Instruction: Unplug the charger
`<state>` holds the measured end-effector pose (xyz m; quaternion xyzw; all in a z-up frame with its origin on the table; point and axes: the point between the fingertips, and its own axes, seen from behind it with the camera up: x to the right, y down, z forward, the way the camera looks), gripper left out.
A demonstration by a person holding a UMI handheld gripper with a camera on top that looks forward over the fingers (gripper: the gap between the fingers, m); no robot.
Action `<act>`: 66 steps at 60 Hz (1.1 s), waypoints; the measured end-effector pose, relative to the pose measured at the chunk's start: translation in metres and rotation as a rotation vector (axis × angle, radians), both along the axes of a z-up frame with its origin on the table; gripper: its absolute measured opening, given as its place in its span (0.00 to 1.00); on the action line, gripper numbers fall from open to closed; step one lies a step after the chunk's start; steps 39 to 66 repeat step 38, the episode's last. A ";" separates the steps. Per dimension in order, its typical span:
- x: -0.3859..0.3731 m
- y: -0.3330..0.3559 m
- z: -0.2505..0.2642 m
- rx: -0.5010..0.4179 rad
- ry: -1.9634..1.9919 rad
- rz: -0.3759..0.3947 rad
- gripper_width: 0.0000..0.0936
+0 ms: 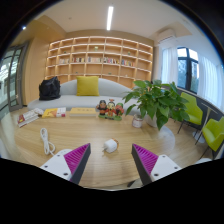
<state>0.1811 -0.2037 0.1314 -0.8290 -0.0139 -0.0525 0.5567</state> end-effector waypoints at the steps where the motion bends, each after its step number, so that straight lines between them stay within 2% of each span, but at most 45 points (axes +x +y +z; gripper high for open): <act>1: -0.002 -0.007 0.003 0.004 -0.002 0.003 0.91; 22: -0.037 -0.098 0.035 0.033 0.008 0.052 0.91; 66: -0.039 -0.105 0.040 0.051 -0.016 0.057 0.91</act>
